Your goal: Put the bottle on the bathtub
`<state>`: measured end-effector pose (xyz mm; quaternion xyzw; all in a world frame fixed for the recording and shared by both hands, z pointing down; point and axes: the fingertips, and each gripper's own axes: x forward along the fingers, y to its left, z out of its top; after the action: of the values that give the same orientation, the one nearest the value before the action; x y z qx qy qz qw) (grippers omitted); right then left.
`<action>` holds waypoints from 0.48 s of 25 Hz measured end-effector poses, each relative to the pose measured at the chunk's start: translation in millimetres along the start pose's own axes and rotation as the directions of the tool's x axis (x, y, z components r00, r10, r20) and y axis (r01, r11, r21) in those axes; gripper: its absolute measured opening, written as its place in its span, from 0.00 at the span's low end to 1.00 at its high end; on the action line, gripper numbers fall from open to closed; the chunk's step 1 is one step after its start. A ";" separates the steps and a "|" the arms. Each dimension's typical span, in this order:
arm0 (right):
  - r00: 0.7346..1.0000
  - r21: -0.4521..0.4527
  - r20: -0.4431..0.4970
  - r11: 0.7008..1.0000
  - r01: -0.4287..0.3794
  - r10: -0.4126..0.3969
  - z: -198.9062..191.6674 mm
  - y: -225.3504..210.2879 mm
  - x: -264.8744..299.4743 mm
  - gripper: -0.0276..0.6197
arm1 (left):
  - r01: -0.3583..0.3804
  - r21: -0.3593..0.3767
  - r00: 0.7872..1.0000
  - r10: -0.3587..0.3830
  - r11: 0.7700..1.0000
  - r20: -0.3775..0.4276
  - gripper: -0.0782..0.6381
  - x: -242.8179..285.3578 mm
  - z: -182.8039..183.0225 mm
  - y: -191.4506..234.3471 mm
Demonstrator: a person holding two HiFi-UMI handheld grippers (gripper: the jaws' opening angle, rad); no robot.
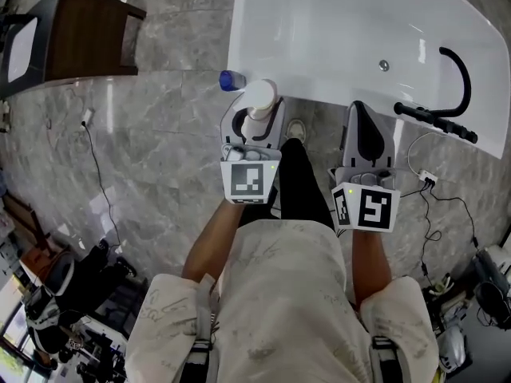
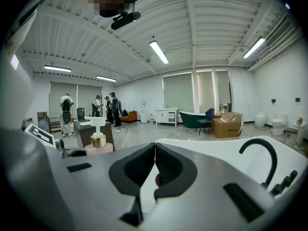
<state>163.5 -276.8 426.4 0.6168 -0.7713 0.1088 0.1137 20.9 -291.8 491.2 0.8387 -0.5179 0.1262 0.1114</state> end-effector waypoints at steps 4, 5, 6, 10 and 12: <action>0.999 0.019 -0.044 1.000 -0.014 0.015 -25.0 -2.8 12.2 0.03 | -0.012 -0.006 0.999 0.012 1.000 -0.031 0.42 18.9 -32.2 3.9; 0.998 0.026 -0.056 1.000 -0.016 0.017 -32.1 -4.5 14.5 0.03 | -0.013 -0.005 0.999 0.013 1.000 -0.035 0.41 24.3 -39.0 4.0; 0.998 0.032 -0.068 0.999 -0.017 0.019 -39.4 -6.3 16.3 0.03 | -0.015 -0.005 0.999 0.014 1.000 -0.039 0.41 29.3 -45.1 3.4; 0.995 0.058 -0.095 0.998 -0.011 0.017 -63.6 -10.0 24.0 0.03 | -0.028 -0.003 0.998 0.028 1.000 -0.054 0.41 44.3 -67.7 3.1; 0.995 0.069 -0.097 0.998 -0.009 0.016 -73.4 -10.2 28.2 0.03 | -0.034 0.003 0.998 0.035 0.999 -0.060 0.41 51.5 -79.8 4.2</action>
<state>170.4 -282.5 505.1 0.6093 -0.7645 0.1661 0.1294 31.7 -311.6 583.5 0.8256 -0.5286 0.1539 0.1240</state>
